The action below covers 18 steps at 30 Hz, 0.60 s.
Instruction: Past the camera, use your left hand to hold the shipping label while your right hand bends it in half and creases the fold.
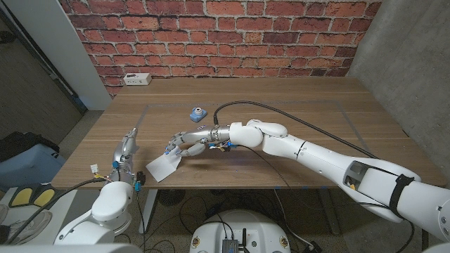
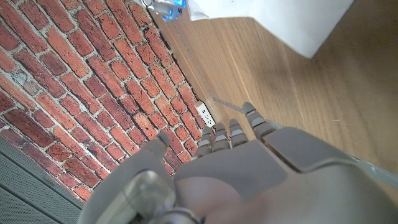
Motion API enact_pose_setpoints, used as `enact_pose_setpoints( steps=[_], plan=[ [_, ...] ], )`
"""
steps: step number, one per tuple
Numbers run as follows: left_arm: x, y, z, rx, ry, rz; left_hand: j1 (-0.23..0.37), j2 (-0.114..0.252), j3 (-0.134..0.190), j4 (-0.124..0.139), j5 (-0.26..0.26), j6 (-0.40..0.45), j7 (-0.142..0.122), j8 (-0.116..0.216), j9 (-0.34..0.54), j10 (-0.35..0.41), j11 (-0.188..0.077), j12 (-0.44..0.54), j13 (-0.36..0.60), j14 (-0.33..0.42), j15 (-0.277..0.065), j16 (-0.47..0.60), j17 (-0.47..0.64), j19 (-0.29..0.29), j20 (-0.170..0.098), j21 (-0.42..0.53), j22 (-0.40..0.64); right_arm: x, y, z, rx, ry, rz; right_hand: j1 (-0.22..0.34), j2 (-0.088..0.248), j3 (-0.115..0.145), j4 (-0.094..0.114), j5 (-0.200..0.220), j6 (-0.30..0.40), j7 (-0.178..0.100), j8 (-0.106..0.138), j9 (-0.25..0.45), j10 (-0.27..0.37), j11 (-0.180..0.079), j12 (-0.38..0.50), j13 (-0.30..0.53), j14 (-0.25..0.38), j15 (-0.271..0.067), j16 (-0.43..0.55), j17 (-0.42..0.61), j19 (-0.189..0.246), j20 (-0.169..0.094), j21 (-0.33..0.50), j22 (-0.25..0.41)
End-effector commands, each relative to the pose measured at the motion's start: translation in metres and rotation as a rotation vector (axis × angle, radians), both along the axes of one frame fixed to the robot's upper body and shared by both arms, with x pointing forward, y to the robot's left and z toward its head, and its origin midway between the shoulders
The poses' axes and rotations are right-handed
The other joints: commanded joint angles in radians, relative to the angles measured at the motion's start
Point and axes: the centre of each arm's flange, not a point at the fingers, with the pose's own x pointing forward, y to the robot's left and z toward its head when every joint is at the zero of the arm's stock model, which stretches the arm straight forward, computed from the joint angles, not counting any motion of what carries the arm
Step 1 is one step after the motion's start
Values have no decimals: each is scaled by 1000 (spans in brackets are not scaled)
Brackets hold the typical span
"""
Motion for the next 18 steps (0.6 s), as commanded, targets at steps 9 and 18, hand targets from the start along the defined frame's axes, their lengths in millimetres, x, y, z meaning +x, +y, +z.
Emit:
enact_pose_setpoints(
  steps=[9,18],
  plan=[
    [-14,-4,-14,-27,6,3,-7,3,7,-3,3,7,6,4,2,0,4,3,2,3,-3,3,3,15,-10,5,3,14,1,-12,-86,-11,-105,-59,-24,-67,11,11,22,47,7,1,13,38,17,-1,18,-66,6,-12,5,8,8,0],
    [-17,-6,-17,-31,17,18,-7,3,8,-4,2,8,6,3,2,2,3,4,2,5,-4,4,2,19,-13,4,3,21,0,-18,-106,0,-142,-73,-2,-84,8,15,86,65,26,0,76,42,34,-2,29,-60,9,-21,13,6,11,-1]
  ],
)
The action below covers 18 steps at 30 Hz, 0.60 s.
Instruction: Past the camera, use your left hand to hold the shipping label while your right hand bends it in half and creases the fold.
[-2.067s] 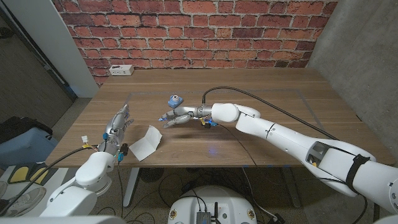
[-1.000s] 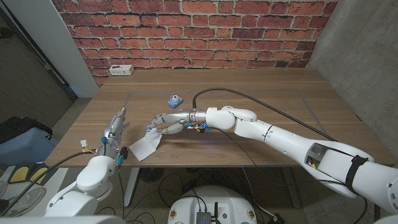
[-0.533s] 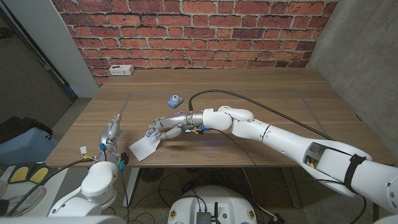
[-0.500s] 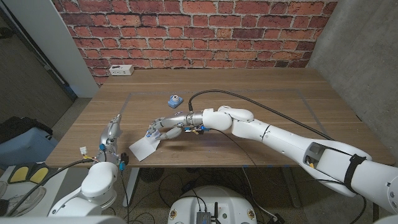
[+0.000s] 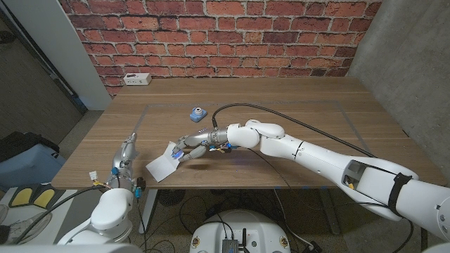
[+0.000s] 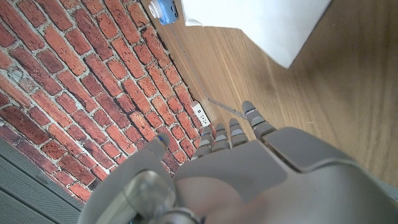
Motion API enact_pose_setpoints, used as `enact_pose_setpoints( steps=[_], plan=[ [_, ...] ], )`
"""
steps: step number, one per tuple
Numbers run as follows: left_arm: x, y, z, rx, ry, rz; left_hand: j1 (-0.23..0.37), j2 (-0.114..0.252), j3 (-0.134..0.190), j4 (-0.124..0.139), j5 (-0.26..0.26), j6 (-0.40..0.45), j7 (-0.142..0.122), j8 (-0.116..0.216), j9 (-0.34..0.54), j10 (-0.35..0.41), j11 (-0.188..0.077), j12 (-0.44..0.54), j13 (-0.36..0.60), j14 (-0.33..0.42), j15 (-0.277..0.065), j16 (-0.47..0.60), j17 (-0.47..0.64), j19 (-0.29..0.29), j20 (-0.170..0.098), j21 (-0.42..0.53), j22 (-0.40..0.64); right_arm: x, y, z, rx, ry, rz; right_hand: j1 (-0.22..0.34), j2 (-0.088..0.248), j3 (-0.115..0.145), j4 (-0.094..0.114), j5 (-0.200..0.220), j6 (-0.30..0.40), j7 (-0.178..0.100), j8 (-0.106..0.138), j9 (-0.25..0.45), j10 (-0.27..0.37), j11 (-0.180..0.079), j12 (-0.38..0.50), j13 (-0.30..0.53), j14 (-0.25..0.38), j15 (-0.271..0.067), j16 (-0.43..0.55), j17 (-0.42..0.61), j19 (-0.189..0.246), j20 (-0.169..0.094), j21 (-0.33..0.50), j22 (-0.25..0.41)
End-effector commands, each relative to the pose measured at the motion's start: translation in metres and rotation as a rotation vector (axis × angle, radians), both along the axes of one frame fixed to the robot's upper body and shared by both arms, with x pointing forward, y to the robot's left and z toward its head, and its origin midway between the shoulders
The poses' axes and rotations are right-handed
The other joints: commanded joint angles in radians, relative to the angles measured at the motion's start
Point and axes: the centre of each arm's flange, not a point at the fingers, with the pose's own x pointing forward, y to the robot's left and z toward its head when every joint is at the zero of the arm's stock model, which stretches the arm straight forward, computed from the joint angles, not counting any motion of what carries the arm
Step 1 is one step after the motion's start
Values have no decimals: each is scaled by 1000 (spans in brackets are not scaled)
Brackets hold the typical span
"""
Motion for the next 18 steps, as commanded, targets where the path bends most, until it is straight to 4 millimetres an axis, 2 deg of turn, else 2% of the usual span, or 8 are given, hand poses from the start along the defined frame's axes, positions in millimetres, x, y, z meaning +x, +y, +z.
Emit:
enact_pose_setpoints(
  steps=[1,9,12,13,14,17,18],
  plan=[
    [-6,-1,-5,-11,8,16,-7,3,8,-4,2,7,5,3,2,2,4,4,2,2,0,4,2,9,-3,4,3,10,-2,-8,-29,9,-54,-7,11,-13,-3,8,43,13,15,1,36,9,15,-2,7,-60,6,-3,10,2,6,2],
    [-8,-7,-15,-34,20,17,-7,3,9,-4,2,18,12,6,3,13,4,8,2,9,1,6,2,15,-2,4,3,16,-5,-10,-30,26,-82,-11,16,-19,-4,9,64,25,18,0,57,20,19,-2,14,-56,10,-6,17,2,8,1],
    [-9,-8,-18,-26,43,29,-1,7,17,-11,-1,44,23,11,2,42,9,17,2,54,7,18,2,61,12,16,3,17,-5,-9,-30,26,-93,-15,17,-22,-4,8,62,29,15,0,56,35,16,-3,15,-55,10,-7,17,3,8,1],
    [-10,-9,-19,-23,52,37,26,23,40,-31,-8,64,35,13,2,62,18,21,2,80,2,19,0,81,20,17,2,17,-5,-9,-32,25,-99,-16,17,-23,-3,8,62,32,15,0,56,36,16,-3,14,-55,10,-7,17,4,8,1],
    [-11,-9,-20,-19,58,46,66,29,75,-64,-23,95,42,15,2,90,24,25,2,137,9,26,-1,119,36,24,2,18,-5,-9,-33,26,-104,-17,17,-24,-3,8,62,33,14,0,57,38,16,-3,14,-54,10,-7,17,4,8,1],
    [-13,-9,-22,-16,56,75,123,33,136,-113,-24,212,73,34,6,180,34,42,4,224,11,30,0,191,54,37,2,20,-6,-10,-32,38,-107,-21,17,-27,-2,8,65,37,14,0,58,39,15,-3,15,-52,10,-8,17,5,8,1],
    [-14,-8,-22,-5,55,83,128,31,146,-118,-23,253,83,43,8,203,44,46,4,257,14,35,1,216,66,43,2,20,-7,-10,-33,34,-107,-22,17,-29,-1,8,67,39,14,0,62,42,16,-3,17,-50,11,-8,17,5,8,1]
  ],
)
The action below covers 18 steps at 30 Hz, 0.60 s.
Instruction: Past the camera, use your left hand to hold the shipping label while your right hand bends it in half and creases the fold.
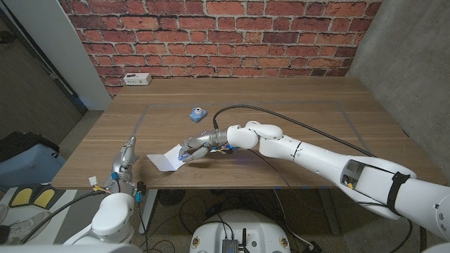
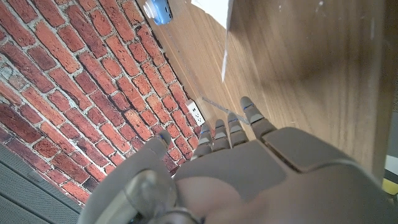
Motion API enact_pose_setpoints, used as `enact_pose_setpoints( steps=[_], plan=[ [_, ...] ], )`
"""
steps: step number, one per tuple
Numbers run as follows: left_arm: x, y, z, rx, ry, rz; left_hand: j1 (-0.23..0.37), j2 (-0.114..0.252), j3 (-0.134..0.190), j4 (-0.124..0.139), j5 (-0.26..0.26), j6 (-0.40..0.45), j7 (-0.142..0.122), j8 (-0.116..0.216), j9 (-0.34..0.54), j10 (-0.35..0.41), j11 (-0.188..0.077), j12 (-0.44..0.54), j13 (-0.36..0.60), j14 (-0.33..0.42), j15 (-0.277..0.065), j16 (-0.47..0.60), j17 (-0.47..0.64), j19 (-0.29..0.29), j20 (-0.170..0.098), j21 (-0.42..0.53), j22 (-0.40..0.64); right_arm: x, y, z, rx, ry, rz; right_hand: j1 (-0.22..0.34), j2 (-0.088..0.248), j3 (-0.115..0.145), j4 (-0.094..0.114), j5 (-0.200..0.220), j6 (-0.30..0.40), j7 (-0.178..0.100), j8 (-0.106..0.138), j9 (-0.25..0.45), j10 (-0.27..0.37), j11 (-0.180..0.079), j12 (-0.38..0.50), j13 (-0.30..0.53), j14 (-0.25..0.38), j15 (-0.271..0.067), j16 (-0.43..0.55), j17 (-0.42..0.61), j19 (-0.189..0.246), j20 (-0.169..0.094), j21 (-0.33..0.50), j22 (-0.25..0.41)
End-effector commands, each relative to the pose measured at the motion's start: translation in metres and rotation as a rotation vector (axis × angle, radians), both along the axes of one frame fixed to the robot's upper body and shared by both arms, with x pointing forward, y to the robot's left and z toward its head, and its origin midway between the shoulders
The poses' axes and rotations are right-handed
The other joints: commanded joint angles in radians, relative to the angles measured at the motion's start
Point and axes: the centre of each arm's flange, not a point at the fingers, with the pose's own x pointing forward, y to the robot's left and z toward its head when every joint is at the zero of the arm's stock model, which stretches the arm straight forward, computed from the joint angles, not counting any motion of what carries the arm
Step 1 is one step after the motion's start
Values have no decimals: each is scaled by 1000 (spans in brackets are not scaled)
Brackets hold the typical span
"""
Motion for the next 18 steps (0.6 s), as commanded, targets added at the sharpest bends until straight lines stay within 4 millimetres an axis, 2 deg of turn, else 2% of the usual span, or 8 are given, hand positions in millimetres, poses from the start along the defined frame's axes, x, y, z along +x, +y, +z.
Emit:
enact_pose_setpoints(
  steps=[1,4,8,10,12,13,15,18],
  plan=[
    [-8,-3,-9,35,29,76,58,8,78,-51,3,212,45,41,11,151,29,33,6,163,9,22,2,109,36,23,2,6,-3,-2,-7,14,-35,-9,3,-7,1,4,7,10,-1,-1,7,9,1,2,12,-54,10,2,9,4,8,1],
    [-13,-4,-5,98,36,147,75,7,125,-77,17,386,65,69,17,289,18,61,12,287,-1,32,3,164,30,29,3,6,-3,-3,-7,18,-35,-12,4,-9,1,4,13,15,0,-1,13,15,2,1,14,-54,11,1,10,4,8,1],
    [-15,-6,-7,60,21,172,57,6,142,-67,25,459,76,75,29,379,19,82,25,393,16,53,15,251,69,52,3,6,-4,-4,0,18,-33,-13,5,-11,0,4,16,17,-1,-1,16,19,1,1,14,-55,11,0,10,4,9,1],
    [-17,-8,-8,39,30,200,43,8,145,-54,24,478,75,79,42,413,37,93,36,453,23,71,21,304,77,66,3,5,-4,-5,0,21,-33,-14,5,-12,0,4,17,17,-1,-1,17,17,1,1,16,-55,12,0,12,4,9,1],
    [-18,-10,-10,7,28,215,32,6,150,-44,23,431,62,60,52,421,42,93,45,493,23,80,23,359,78,82,3,5,-5,-5,-4,21,-33,-15,6,-13,0,4,18,19,-1,-1,18,17,0,1,16,-55,12,-1,12,4,9,1],
    [-19,-10,-12,-27,24,215,28,4,157,-40,22,362,47,32,57,424,43,91,52,510,20,80,23,385,81,86,2,4,-5,-6,-3,21,-32,-15,6,-13,0,5,19,20,-1,-1,18,19,0,1,16,-55,12,-1,13,4,9,1],
    [-18,-11,-13,-43,16,208,25,1,166,-39,22,288,41,1,56,411,55,81,57,508,18,71,23,397,79,85,1,4,-5,-6,-5,22,-32,-15,6,-13,-1,5,20,20,-2,-1,18,19,0,1,17,-55,12,-2,14,4,10,1],
    [-16,-11,-18,-111,-10,172,27,-2,183,-47,21,194,30,-23,46,326,65,37,60,417,26,22,20,381,74,66,0,3,-5,-6,-4,19,-28,-15,8,-15,-2,5,23,21,-3,-1,23,17,0,1,17,-54,13,-3,15,4,10,1]
  ],
)
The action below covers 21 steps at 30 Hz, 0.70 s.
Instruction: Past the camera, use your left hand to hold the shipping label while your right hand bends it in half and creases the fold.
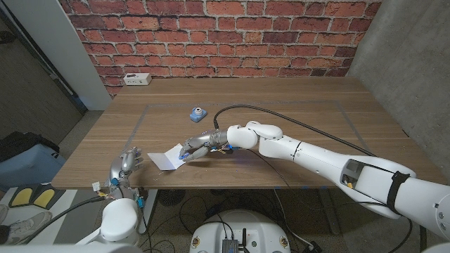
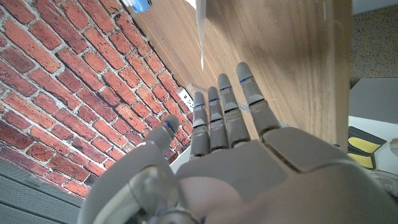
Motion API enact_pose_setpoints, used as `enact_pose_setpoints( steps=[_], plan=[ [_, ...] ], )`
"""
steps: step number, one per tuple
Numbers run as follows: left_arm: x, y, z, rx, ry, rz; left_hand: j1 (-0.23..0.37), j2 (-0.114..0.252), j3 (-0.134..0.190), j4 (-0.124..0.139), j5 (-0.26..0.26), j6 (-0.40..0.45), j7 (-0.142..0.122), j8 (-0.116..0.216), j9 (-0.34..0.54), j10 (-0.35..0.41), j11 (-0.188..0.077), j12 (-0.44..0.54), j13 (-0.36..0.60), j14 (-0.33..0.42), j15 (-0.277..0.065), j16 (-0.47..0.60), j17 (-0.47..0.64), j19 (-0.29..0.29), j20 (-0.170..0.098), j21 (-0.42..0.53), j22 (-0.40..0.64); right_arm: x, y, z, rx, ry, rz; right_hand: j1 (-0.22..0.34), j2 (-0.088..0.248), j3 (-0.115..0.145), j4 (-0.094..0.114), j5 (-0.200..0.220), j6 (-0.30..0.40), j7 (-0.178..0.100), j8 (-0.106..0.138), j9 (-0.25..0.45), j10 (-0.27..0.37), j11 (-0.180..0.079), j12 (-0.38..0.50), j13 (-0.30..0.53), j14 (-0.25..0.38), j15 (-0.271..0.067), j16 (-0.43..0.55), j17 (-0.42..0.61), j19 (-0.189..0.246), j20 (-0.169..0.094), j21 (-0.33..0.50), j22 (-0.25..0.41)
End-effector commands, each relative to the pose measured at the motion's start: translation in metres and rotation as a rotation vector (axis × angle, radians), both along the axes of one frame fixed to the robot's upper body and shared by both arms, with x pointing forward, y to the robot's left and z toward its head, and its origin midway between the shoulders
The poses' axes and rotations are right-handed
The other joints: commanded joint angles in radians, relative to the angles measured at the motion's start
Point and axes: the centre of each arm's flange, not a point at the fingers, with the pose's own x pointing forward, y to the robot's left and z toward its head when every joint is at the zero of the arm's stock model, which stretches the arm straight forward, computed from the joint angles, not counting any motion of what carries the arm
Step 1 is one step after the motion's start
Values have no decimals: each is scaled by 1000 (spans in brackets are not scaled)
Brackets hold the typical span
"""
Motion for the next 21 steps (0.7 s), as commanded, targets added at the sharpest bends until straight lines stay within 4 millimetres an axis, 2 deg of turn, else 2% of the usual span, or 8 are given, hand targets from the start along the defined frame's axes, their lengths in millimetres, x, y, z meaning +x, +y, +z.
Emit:
enact_pose_setpoints(
  steps=[1,2,4,6,14,21],
  plan=[
    [-1,-4,-13,-173,-63,-20,-7,-3,27,-7,4,-129,-4,-32,-9,-103,19,-54,5,-104,12,-56,-1,-17,-5,-22,1,-2,-1,-3,-1,4,0,-7,-1,-7,-2,5,6,5,-2,2,8,2,3,3,7,-53,5,1,9,-1,10,1],
    [1,-4,-14,-195,-66,-43,-7,-4,30,-8,3,-142,-2,-32,-12,-116,18,-62,4,-128,12,-66,-2,-30,-5,-30,1,-2,-1,-3,-1,5,1,-7,-1,-7,-3,5,9,4,-2,2,8,1,3,3,8,-54,5,1,10,-1,10,1],
    [3,-2,-16,-224,-67,-93,-6,-3,37,-11,2,-137,35,-23,-17,-131,31,-73,-1,-170,24,-80,-4,-48,-2,-43,1,-2,-1,-2,-1,4,1,-7,0,-7,-4,5,10,5,-2,1,8,1,2,3,8,-54,5,0,10,-1,10,1],
    [6,-1,-17,-257,-75,-149,-7,-4,41,-12,1,-109,43,-11,-20,-133,36,-76,-4,-173,25,-77,-6,-49,1,-47,1,-2,-1,-2,-3,6,1,-8,0,-8,-3,5,10,5,-3,1,9,2,1,3,8,-54,6,0,10,0,10,1],
    [22,3,-14,-355,-124,-373,-4,-3,49,-18,0,-93,53,-10,-26,-148,41,-86,-10,-186,35,-79,-8,-48,-3,-55,0,-3,-1,-2,4,6,1,-12,0,-12,-2,5,16,7,-3,1,11,4,0,2,11,-56,7,-1,11,0,10,1],
    [29,2,-16,-447,-170,-475,-2,-6,55,-25,-2,-93,55,-13,-30,-138,41,-84,-14,-176,36,-73,-11,-32,-10,-56,0,-3,-2,-3,12,18,0,-14,1,-14,-4,6,19,8,-5,1,13,2,-2,2,13,-55,8,-3,10,2,9,1]
  ],
)
